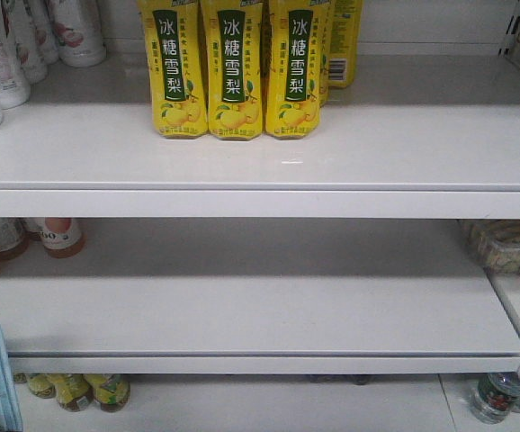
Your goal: Place coke in basket with both arms
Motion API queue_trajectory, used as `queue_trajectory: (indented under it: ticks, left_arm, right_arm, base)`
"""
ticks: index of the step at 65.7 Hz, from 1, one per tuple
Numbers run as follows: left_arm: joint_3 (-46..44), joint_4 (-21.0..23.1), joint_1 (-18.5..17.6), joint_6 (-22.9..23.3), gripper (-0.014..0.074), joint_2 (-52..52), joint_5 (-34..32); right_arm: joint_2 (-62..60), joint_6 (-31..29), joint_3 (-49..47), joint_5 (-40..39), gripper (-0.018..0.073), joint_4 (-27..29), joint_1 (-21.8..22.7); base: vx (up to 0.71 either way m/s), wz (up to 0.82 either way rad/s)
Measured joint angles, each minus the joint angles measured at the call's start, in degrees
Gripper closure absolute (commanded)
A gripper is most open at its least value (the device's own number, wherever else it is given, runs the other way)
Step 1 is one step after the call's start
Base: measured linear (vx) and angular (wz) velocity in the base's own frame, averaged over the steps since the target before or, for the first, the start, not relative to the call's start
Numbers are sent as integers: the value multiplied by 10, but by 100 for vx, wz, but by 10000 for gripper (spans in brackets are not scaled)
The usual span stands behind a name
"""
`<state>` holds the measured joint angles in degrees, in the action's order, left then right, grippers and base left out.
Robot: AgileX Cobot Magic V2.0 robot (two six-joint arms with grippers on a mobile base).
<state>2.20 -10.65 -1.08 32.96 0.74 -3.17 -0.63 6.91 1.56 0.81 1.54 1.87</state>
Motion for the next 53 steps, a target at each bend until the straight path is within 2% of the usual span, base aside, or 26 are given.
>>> queue_trajectory:
  ticks: [53]
  left_arm:
    - [0, 0, 0, 0, 603, 0, 0]
  right_arm:
    - [0, 0, 0, -2, 564, 0, 0]
  base:
    - [0, 0]
